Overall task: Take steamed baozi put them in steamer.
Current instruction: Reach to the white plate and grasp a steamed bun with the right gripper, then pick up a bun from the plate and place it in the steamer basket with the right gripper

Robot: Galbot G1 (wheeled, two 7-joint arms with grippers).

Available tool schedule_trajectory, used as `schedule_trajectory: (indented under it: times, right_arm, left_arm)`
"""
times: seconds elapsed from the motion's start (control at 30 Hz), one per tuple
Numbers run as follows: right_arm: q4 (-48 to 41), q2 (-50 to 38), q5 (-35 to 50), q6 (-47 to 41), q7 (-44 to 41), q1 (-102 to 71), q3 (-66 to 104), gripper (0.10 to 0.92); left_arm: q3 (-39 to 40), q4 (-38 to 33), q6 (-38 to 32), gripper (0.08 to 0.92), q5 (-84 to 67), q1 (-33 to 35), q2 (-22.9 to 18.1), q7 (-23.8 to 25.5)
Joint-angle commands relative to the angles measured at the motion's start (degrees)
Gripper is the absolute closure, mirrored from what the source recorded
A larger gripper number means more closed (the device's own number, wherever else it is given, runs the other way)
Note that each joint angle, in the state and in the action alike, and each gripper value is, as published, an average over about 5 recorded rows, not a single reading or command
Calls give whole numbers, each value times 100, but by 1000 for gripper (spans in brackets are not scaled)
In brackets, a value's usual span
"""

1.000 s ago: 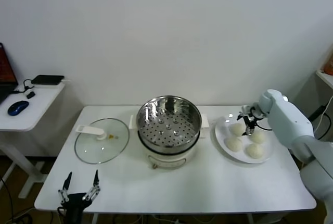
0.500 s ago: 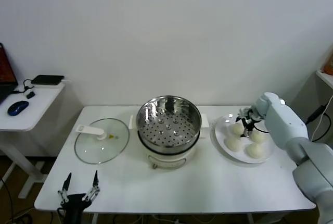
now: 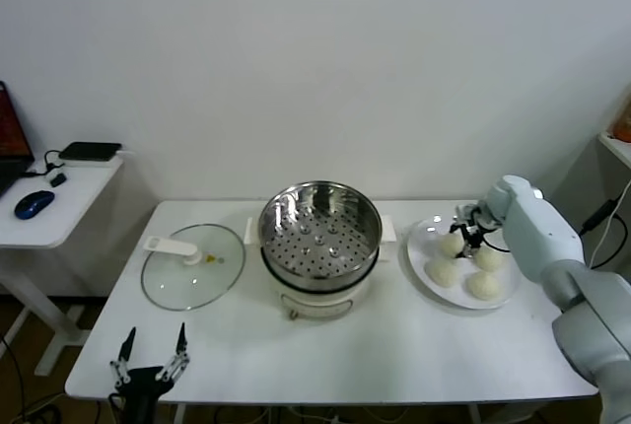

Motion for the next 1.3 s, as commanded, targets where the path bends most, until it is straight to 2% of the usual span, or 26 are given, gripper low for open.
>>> schedule_trajectory:
  times: [0.03,0.37,0.63,0.87,1.3]
  right_arm:
    - [10,11,-47,14,0,16,44,321]
    - [376,-128,97,107,-94,29,-187,333]
    - [1538,-666,911,130,-277,76,-1137,350]
    - [2165,-932,1200,487,-337,416,-1544,355]
    - [3658,-1269,2248,1239,-377,2280,-3271,364]
  left_arm:
    - [-1,6,-13,177,-2,7,-3,-2]
    - [-7,-9,-32,177,-6,33,-13,-14]
    - [-3,-21,-29,177,6,31,-35,-17]
    - [-9,-30,-28,177,16,40,-50,-22]
    - [-16,-22,-20,177,35,37,-72,-14]
